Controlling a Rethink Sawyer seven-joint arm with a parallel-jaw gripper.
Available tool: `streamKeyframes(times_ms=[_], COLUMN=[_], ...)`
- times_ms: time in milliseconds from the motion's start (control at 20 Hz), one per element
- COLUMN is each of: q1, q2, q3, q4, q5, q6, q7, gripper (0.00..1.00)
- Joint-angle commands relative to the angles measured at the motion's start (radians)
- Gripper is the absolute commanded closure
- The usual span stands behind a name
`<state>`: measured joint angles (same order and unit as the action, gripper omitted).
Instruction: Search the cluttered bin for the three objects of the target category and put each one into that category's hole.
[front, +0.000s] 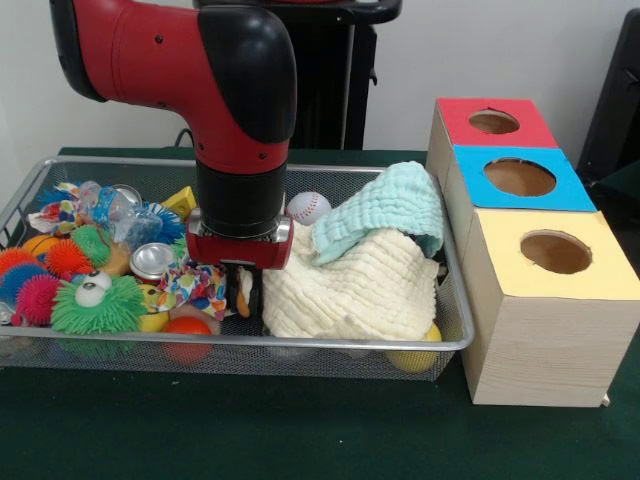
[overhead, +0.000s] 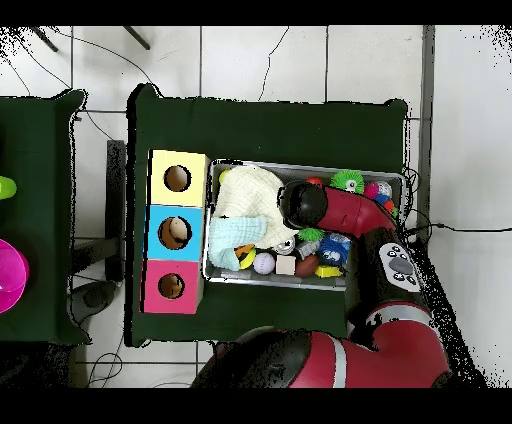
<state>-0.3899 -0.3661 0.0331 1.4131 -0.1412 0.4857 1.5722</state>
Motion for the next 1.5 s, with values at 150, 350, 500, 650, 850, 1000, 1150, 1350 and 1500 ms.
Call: streamKeyframes(times_ms=[150, 350, 500, 650, 850, 1000, 1150, 1350, 1500], q1=[-0.042, -0.042, -0.045, -0.036, -0.038, -0.047, -0.054, -0.062, -0.063], q2=[-0.051, -0.105, -0.229, -0.343, -0.432, -0.481, -0.511, -0.523, -0.518], q3=[0.051, 0.051, 0.053, 0.039, 0.047, 0.065, 0.076, 0.091, 0.094], q4=[0.077, 0.109, 0.152, 0.156, 0.122, 0.094, 0.074, 0.069, 0.083], q5=[0.004, 0.010, 0.028, 0.048, 0.058, 0.057, 0.061, 0.070, 0.068], q6=[0.025, 0.051, 0.143, 0.302, 0.470, 0.561, 0.633, 0.664, 0.637], q7=[0.080, 0.077, 0.044, 0.015, -0.024, -0.060, -0.067, -0.064, -0.058], gripper=[1.00, 1.00, 1.00, 1.00, 1.00, 1.00, 1.00, 1.00, 1.00])
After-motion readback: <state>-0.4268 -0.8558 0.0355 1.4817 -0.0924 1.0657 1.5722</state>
